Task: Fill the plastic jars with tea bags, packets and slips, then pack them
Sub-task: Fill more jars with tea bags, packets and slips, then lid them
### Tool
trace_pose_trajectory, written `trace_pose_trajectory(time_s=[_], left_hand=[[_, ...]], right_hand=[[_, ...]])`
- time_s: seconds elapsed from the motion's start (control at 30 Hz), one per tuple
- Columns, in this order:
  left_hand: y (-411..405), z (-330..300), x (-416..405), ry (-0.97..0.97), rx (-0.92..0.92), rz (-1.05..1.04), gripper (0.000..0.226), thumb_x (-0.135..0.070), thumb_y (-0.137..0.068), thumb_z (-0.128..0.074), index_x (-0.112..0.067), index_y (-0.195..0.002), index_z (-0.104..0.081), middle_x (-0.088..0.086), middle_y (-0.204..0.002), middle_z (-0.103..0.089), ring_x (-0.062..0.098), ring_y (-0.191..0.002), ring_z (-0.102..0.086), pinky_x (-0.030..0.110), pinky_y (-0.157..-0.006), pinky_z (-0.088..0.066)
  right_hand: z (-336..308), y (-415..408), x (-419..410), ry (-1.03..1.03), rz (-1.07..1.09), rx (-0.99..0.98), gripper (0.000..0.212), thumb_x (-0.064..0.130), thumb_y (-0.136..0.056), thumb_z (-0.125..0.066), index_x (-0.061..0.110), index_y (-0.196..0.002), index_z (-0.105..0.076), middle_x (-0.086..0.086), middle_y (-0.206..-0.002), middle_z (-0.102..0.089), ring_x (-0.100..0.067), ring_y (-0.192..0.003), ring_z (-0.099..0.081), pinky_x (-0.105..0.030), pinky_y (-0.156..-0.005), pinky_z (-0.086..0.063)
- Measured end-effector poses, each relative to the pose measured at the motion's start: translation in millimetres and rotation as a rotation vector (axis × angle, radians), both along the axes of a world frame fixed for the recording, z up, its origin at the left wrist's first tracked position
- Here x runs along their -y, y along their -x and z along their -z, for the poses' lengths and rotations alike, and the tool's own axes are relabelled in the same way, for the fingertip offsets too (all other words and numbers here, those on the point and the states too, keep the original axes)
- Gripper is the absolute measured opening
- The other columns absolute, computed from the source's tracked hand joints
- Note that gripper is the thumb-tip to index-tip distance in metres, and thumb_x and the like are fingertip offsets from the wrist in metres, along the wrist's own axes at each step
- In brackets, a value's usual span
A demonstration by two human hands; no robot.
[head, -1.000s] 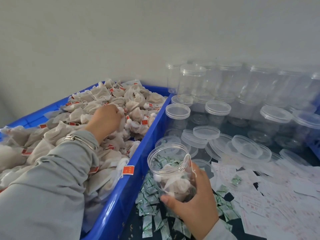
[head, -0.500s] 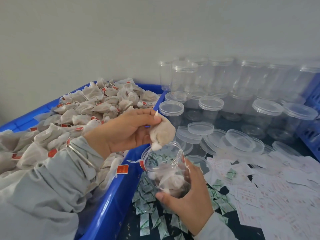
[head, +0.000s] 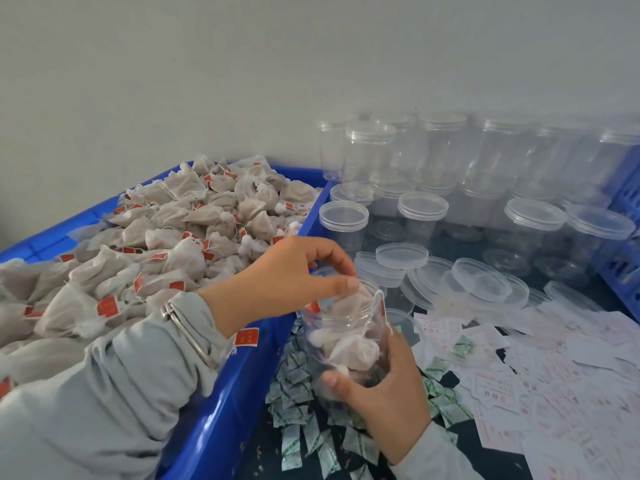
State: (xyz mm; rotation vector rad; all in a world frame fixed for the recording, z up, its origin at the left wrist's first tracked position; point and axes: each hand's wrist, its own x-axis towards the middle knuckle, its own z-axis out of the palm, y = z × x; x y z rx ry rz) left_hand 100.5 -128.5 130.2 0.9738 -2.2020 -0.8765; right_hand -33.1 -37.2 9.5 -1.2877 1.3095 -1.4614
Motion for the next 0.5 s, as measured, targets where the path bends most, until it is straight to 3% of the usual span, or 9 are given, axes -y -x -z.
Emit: trace_pose_trajectory(time_s=[0.07,0.17,0.23,0.3,0.4,0.5], left_hand=[[-1,-4,3,0.005,-0.074,-0.085,0.003,-0.033,-0.078,-0.068,-0.033,-0.076,-0.069,-0.013,-0.084,-0.07,0.001,-0.074,-0.061,0.009,-0.073,-0.046],[-4,-13,10,-0.078,-0.334,-0.255,0.018,-0.024,-0.089,-0.058,-0.025,-0.075,-0.068,-0.016,-0.076,-0.07,-0.006,-0.072,-0.061,0.005,-0.067,-0.044],[-8,-16,15,-0.185,-0.444,-0.333,0.023,-0.021,-0.094,-0.052,-0.021,-0.076,-0.066,-0.013,-0.072,-0.07,0.001,-0.074,-0.063,0.017,-0.073,-0.049],[-10,-15,18,-0.224,-0.432,-0.356,0.024,-0.02,-0.095,-0.049,-0.018,-0.079,-0.066,-0.012,-0.07,-0.069,0.005,-0.076,-0.062,0.027,-0.08,-0.049],[-7,-11,16,-0.206,-0.334,-0.299,0.022,-0.018,-0.094,-0.051,-0.019,-0.077,-0.066,-0.013,-0.07,-0.069,-0.003,-0.071,-0.062,0.02,-0.073,-0.049],[-1,-6,9,-0.185,-0.257,-0.178,0.017,-0.014,-0.089,-0.059,-0.022,-0.077,-0.067,-0.012,-0.073,-0.07,-0.002,-0.074,-0.062,0.013,-0.072,-0.05]], right_hand=[[-1,2,0,-0.005,-0.003,0.018,0.073,0.036,-0.044,-0.086,0.037,-0.108,-0.051,0.006,-0.112,-0.063,0.001,-0.096,-0.064,-0.016,-0.076,-0.052],[-6,4,-4,0.054,0.058,0.007,0.081,0.047,-0.042,-0.087,0.035,-0.115,-0.053,0.011,-0.109,-0.066,-0.003,-0.097,-0.065,-0.019,-0.075,-0.055],[-5,5,-3,0.086,0.09,-0.032,0.085,0.047,-0.043,-0.086,0.037,-0.119,-0.051,0.019,-0.11,-0.063,0.001,-0.098,-0.064,-0.015,-0.074,-0.054],[-3,4,-1,0.037,0.083,-0.084,0.085,0.054,-0.04,-0.083,0.045,-0.117,-0.049,0.021,-0.11,-0.06,0.002,-0.101,-0.061,-0.018,-0.08,-0.054],[0,6,1,0.013,0.094,-0.138,0.089,0.059,-0.039,-0.081,0.044,-0.121,-0.049,0.016,-0.112,-0.056,-0.003,-0.105,-0.058,-0.032,-0.087,-0.054],[1,8,2,0.044,0.119,-0.119,0.075,0.055,-0.04,-0.084,0.051,-0.108,-0.05,0.013,-0.107,-0.061,-0.006,-0.098,-0.063,-0.032,-0.08,-0.057]])
